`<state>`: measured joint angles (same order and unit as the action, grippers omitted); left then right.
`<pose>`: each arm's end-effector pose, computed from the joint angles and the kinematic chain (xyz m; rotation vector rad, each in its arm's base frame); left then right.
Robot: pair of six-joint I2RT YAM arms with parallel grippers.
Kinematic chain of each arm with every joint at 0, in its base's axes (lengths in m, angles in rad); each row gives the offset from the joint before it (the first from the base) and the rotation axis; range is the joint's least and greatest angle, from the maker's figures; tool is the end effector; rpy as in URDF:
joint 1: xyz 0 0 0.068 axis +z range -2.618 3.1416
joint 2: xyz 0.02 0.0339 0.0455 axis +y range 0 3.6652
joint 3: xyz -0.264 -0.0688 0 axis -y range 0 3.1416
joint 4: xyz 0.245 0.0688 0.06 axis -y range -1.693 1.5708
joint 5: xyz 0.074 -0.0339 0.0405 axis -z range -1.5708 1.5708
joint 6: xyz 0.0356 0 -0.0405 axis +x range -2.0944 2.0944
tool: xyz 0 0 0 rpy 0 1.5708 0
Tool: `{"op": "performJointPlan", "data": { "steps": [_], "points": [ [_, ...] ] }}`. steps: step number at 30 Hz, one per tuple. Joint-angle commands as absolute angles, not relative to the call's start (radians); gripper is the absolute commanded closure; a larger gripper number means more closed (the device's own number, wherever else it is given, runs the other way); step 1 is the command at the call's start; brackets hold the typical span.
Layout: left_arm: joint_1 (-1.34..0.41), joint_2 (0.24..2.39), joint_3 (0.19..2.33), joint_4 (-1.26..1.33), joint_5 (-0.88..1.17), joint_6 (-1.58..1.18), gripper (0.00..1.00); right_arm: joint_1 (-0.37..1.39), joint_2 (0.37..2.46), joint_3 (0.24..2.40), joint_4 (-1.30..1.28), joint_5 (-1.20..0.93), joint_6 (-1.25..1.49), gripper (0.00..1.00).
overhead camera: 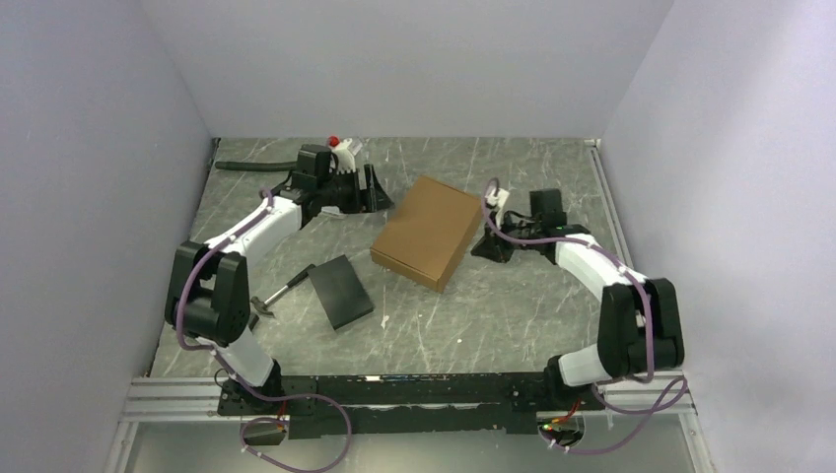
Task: Fold the paper box
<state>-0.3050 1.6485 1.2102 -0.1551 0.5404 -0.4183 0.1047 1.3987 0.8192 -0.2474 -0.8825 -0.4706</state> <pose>0.3517 -0.1299 0.2686 0.2003 2.2299 -0.9905 0.2737 0.0564 0.2185 -0.9831 1.9361 0.8402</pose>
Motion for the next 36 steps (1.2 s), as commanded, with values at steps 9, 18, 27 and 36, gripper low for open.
{"op": "performJointPlan", "data": {
  "steps": [9,18,27,36],
  "points": [
    [-0.367,1.878,1.202,-0.102,0.668,-0.465,0.2,0.298,1.638,0.883,-0.145,-0.535,-0.517,1.0],
    [-0.451,1.968,1.229,-0.097,0.706,-0.471,0.22,0.371,1.714,0.981,-0.102,-0.348,-0.489,0.99],
    [-0.411,1.571,1.127,-0.177,0.34,-0.425,0.08,0.074,1.399,1.016,-0.403,-0.54,-0.599,0.88],
    [-0.273,1.094,0.958,-0.24,0.353,-0.425,0.01,-0.261,0.945,0.948,-0.394,-0.725,-0.278,0.01]
  ]
}}
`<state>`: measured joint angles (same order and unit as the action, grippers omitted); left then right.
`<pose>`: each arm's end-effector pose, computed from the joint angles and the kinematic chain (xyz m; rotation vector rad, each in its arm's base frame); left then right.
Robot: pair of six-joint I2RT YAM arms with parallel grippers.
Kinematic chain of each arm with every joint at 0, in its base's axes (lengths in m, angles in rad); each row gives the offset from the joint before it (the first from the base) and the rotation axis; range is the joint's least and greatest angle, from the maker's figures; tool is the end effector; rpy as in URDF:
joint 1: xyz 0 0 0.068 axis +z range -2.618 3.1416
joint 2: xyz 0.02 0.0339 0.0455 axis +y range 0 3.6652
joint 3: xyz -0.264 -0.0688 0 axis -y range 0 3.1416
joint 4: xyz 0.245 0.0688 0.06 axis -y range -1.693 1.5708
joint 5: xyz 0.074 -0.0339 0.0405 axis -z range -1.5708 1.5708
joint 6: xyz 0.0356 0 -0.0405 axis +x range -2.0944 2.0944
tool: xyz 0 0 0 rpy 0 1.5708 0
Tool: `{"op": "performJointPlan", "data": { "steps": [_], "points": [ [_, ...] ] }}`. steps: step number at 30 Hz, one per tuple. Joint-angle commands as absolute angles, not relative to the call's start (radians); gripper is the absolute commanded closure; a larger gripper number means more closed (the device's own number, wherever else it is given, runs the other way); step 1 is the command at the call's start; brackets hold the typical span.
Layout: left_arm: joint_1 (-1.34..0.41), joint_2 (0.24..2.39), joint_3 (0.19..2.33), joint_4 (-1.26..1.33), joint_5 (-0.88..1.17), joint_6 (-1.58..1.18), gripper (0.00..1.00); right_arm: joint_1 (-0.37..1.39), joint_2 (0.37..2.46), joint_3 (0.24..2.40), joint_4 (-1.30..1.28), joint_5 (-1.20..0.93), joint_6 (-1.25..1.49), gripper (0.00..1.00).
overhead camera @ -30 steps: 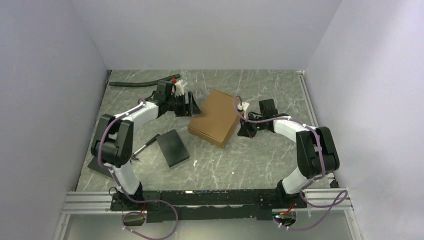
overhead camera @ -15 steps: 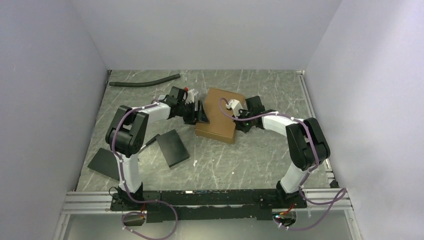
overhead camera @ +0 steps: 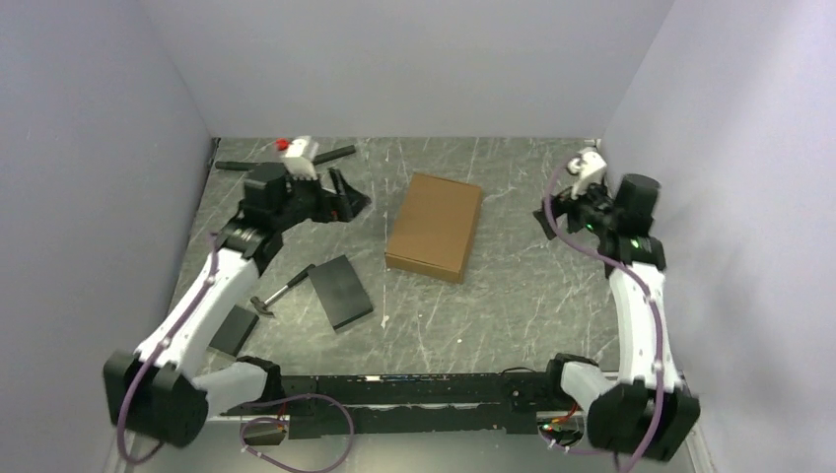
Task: Fold the paper box
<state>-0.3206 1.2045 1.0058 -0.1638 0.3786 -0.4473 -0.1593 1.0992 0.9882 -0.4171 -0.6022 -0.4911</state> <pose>0.2593 -0.1000 0.3325 0.1367 2.0029 -0.8681 0.2396 -0.0181 0.3291 -0.6734 1.8893 0.2187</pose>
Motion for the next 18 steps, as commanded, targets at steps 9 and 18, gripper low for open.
{"op": "performJointPlan", "data": {
  "steps": [9,18],
  "points": [
    [-0.262,0.893,0.982,-0.531,0.193,-0.226,0.0,-0.285,0.806,1.034,-0.392,-0.353,0.093,0.0],
    [-0.252,0.814,0.91,-0.54,0.127,-0.177,0.01,-0.285,0.755,0.957,-0.341,-0.323,0.11,0.0]
  ]
}}
